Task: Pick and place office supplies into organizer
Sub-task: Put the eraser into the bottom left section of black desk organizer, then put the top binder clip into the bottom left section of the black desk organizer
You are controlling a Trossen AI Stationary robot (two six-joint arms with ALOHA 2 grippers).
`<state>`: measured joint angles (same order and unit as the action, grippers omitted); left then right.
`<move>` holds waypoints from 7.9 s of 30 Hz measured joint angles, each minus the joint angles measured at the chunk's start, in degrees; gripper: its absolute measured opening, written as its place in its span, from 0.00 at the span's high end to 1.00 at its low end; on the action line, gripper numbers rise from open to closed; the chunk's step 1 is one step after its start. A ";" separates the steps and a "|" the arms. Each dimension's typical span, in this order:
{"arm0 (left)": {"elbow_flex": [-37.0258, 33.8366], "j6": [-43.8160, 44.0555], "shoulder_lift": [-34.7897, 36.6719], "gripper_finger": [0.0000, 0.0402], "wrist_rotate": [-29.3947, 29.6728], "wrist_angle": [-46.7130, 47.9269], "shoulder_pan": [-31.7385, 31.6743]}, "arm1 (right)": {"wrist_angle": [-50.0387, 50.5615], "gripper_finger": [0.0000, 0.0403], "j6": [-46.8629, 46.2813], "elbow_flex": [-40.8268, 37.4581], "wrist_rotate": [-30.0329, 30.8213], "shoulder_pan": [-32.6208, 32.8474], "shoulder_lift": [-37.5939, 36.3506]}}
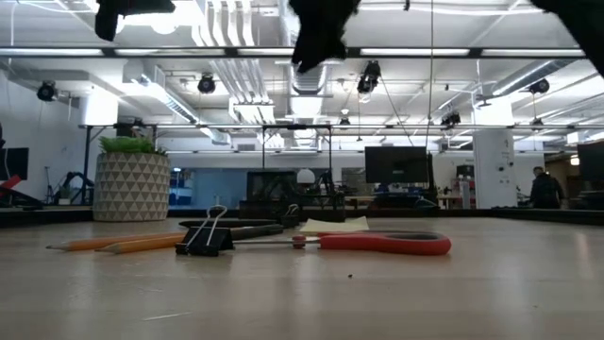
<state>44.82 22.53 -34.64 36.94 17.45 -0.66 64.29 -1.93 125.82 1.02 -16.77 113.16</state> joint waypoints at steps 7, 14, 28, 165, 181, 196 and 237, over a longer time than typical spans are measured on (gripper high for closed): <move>0.89 -16.87 -11.44 1.00 -6.33 -0.07 -2.89 | 6.41 0.58 -5.82 0.00 6.89 -1.20 -10.34; 5.69 -23.97 -23.35 1.00 -29.50 4.05 -11.17 | 20.15 0.58 -12.51 -0.19 12.00 -1.93 -16.60; 14.79 -43.71 -47.98 1.00 -42.49 12.52 -21.05 | 25.73 0.57 -14.89 -3.00 15.06 -1.58 -21.83; 32.87 -56.16 -69.07 0.91 -28.19 16.19 -30.20 | 9.64 0.42 -13.10 -32.41 11.14 -2.37 -37.37; 33.41 -54.75 -74.04 0.85 -29.21 14.46 -33.44 | 9.10 0.42 -14.62 -32.41 11.12 -2.41 -37.41; 33.77 -48.55 -70.46 0.56 -28.42 19.45 -31.60 | 9.05 0.42 -15.02 -32.41 11.14 -2.41 -37.41; 29.63 -31.02 -68.54 0.56 -32.91 12.29 -6.83 | 14.70 0.42 -9.37 -32.50 9.05 -2.37 -39.18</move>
<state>74.45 -8.49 -103.17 4.04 29.74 -7.50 78.99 -11.30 93.32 10.07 -19.14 73.97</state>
